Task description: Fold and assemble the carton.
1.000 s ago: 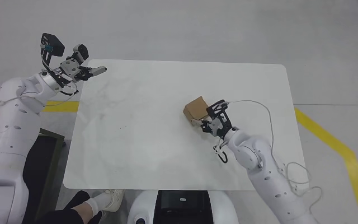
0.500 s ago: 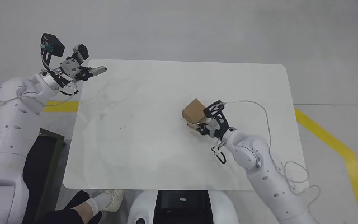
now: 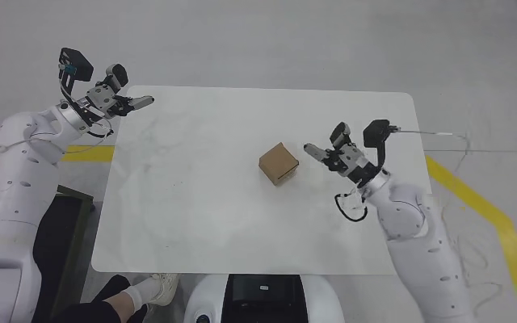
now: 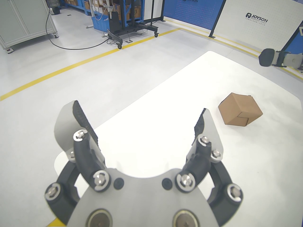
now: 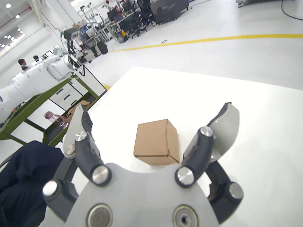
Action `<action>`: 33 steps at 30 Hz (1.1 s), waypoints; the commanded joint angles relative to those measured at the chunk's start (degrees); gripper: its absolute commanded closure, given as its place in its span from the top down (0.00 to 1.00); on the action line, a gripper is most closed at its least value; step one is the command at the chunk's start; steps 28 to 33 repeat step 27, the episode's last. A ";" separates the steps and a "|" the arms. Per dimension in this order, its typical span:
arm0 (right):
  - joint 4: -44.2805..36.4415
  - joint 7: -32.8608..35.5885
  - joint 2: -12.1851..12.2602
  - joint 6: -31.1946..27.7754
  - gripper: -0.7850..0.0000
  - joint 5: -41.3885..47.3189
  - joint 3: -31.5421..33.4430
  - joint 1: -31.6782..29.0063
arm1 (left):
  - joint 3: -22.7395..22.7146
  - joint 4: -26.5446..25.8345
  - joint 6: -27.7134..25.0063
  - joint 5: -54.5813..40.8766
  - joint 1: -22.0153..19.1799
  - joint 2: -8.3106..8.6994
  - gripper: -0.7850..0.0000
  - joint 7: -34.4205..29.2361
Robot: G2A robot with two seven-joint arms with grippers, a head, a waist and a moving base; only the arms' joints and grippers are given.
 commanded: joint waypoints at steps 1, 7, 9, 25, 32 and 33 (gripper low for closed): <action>1.63 0.15 0.15 -0.33 1.00 2.15 1.43 0.84 | 0.00 0.00 0.00 0.00 0.00 0.00 1.00 0.00; 8.54 1.32 0.52 0.00 1.00 6.76 4.10 4.87 | 0.00 0.00 0.00 0.00 0.00 0.00 1.00 0.00; 10.06 0.92 0.51 -0.48 1.00 7.88 4.12 5.72 | 0.00 0.00 0.00 0.00 0.00 0.00 1.00 0.00; 12.08 1.51 0.99 1.66 1.00 3.20 4.30 7.55 | 0.00 0.00 0.00 0.00 0.00 0.00 1.00 0.00; 12.07 1.52 0.99 1.66 1.00 3.20 4.30 7.55 | 0.00 0.00 0.00 0.00 0.00 0.00 1.00 0.00; 12.07 1.52 0.99 1.66 1.00 3.20 4.30 7.55 | 0.00 0.00 0.00 0.00 0.00 0.00 1.00 0.00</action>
